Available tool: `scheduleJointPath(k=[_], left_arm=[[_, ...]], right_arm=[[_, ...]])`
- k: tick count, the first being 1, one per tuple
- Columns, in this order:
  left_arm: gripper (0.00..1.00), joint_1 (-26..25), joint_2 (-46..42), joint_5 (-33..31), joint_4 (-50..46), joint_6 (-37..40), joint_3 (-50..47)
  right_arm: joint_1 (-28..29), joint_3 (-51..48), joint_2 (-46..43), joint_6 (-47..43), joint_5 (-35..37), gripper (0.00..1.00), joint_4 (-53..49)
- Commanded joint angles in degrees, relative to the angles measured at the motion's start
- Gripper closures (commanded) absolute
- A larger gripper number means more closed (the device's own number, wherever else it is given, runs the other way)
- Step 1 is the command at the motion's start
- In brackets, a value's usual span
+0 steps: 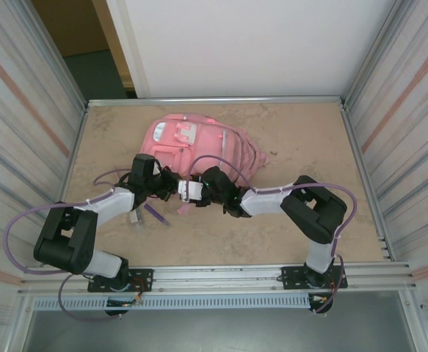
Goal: Pack books, pencil case, and school supplies into a backpack
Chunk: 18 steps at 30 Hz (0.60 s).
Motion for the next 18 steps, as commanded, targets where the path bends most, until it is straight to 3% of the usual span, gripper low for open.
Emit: scheduleJointPath(k=[1, 7, 13, 16, 18], left_arm=[[1.00, -0.70, -1.15, 4.26, 1.27, -0.13, 0.12], [1.00, 1.03, -1.24, 5.02, 0.04, 1.25, 0.31], [1.00, 2.80, -1.53, 5.70, -3.75, 4.46, 1.69], [1.00, 2.82, -0.96, 6.69, -3.68, 5.05, 1.98], [1.00, 2.88, -0.58, 6.73, -3.74, 5.41, 1.83]], right_arm=[[0.01, -2.19, -1.89, 1.08, 4.16, 0.71, 7.19], [-0.16, -5.70, -5.85, -1.77, -2.97, 0.90, 6.21], [-0.82, -5.55, -6.09, -4.93, -6.48, 0.97, 3.49], [-1.15, -5.80, -7.14, -5.27, -8.52, 0.96, 2.37], [-1.53, -5.48, -7.21, -4.51, -8.78, 0.87, 1.30]])
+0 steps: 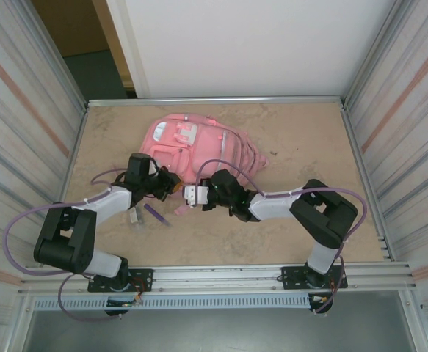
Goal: Pack books, pencil case, and school supplies into a backpack
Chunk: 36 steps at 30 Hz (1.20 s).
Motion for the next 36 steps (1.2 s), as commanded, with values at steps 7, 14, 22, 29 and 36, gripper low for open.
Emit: scheduleJointPath(k=[7, 14, 22, 29, 36], left_arm=[[0.97, -0.95, -1.25, 2.31, 4.11, -2.12, -1.49], [0.98, -4.42, -4.42, -5.63, 10.25, -10.73, -5.18], [0.78, -7.65, -7.91, -10.55, 14.71, -16.33, -6.58], [0.77, -6.21, -6.90, -8.72, 17.18, -18.84, -11.16], [0.69, -2.91, -6.31, -5.85, 15.64, -18.83, -11.94]], right_arm=[[-1.81, 2.21, -8.20, 30.60, -0.73, 0.65, -8.76], [-5.66, 14.21, -9.07, 89.28, 0.11, 0.58, -41.90], [-4.17, 11.05, -5.06, 125.80, -9.85, 0.55, -34.04], [-1.54, 13.27, -5.12, 129.58, -4.07, 0.55, -37.70], [-0.26, 13.87, -2.54, 129.83, 0.60, 0.57, -33.16]])
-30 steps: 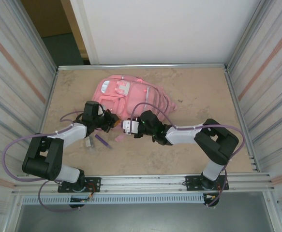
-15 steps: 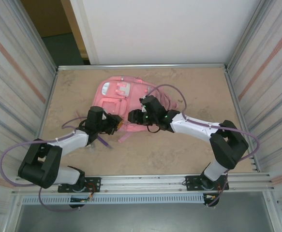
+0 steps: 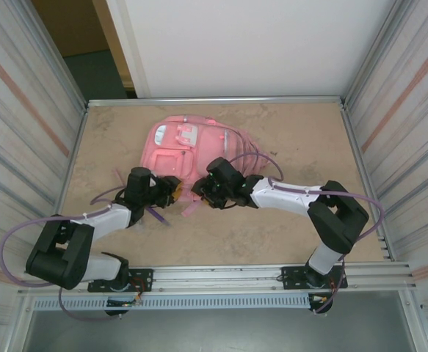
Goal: Pack books, pencil case, and school supplies into a backpack
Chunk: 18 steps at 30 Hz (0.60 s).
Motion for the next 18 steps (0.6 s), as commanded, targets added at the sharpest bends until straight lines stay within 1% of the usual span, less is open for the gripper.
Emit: scheduleJointPath(k=[1, 5, 6, 9, 12, 14, 18], left_arm=[[0.68, 0.59, -0.30, 0.90, -2.14, 1.19, 0.85], [0.70, 0.59, 0.09, 0.98, -2.84, 1.55, 1.44], [0.73, 0.54, -0.04, 0.99, -3.03, 1.73, 1.46], [0.88, 0.59, -0.70, 0.68, -4.43, 2.09, 1.07], [0.98, 0.48, -1.82, 0.35, -4.73, 2.02, 0.49], [1.00, 0.41, -2.47, 0.19, -5.22, 2.66, 0.49], [1.00, 0.24, -3.28, 0.42, -5.49, 2.51, 0.80]], right_arm=[[1.75, 2.69, 2.49, 1.84, 4.53, 0.58, 2.58], [3.86, 4.46, 5.17, 2.31, 7.66, 0.59, 2.83], [4.06, 4.44, 5.57, 2.20, 8.94, 0.60, 2.44], [3.93, 3.51, 6.70, 3.62, 11.42, 0.57, 2.23], [3.95, 2.94, 8.01, 4.72, 11.44, 0.57, 5.12], [4.12, 3.04, 8.79, 3.96, 11.25, 0.59, 7.36], [4.09, 4.27, 8.83, 2.41, 11.43, 0.68, 7.31]])
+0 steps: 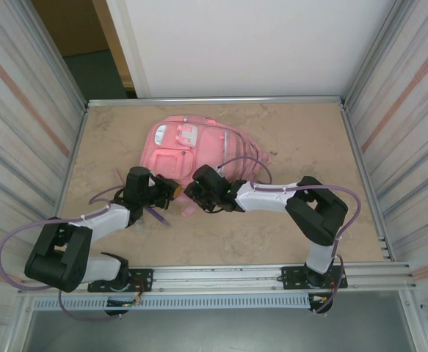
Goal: Pack books, pencil case, and school supplies into a backpack
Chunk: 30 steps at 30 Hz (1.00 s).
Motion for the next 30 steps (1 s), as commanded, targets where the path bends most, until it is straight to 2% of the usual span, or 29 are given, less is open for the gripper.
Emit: scheduleJointPath(k=[1, 4, 8, 11, 18, 23, 26, 30], left_arm=[[1.00, -0.18, -2.09, 0.40, -2.85, 1.40, 0.57], [1.00, -0.27, -2.33, 0.32, -3.69, 2.20, 0.89], [1.00, -0.29, -2.15, 0.28, -2.44, 1.02, -0.13], [1.00, 0.24, -2.25, -0.13, -3.63, 2.60, -0.16], [1.00, 2.91, -2.26, -1.08, -5.50, 5.60, 0.06], [1.00, 3.78, -2.24, -1.55, -6.79, 6.70, 1.05], [1.00, 3.92, -1.84, -1.67, -8.77, 8.81, 2.33], [1.00, 4.04, -0.96, -2.91, -9.59, 9.34, 2.80]], right_arm=[[-0.13, 1.36, 0.11, -0.84, 2.33, 0.70, 1.68], [-0.05, 1.79, -0.06, -2.70, 3.59, 0.77, 1.44], [-0.37, 2.16, -0.02, -3.72, 3.79, 0.91, 0.35], [0.18, 2.10, -1.80, -7.28, 5.48, 0.97, -3.46], [-0.73, -0.04, -9.10, -24.23, 5.09, 1.00, -11.89], [-5.49, -0.25, -12.01, -39.62, -2.72, 1.00, -16.65], [-6.18, -0.77, -13.66, -46.54, -4.90, 1.00, -17.90], [-9.15, 0.04, -14.60, -54.31, -11.77, 1.00, -21.68]])
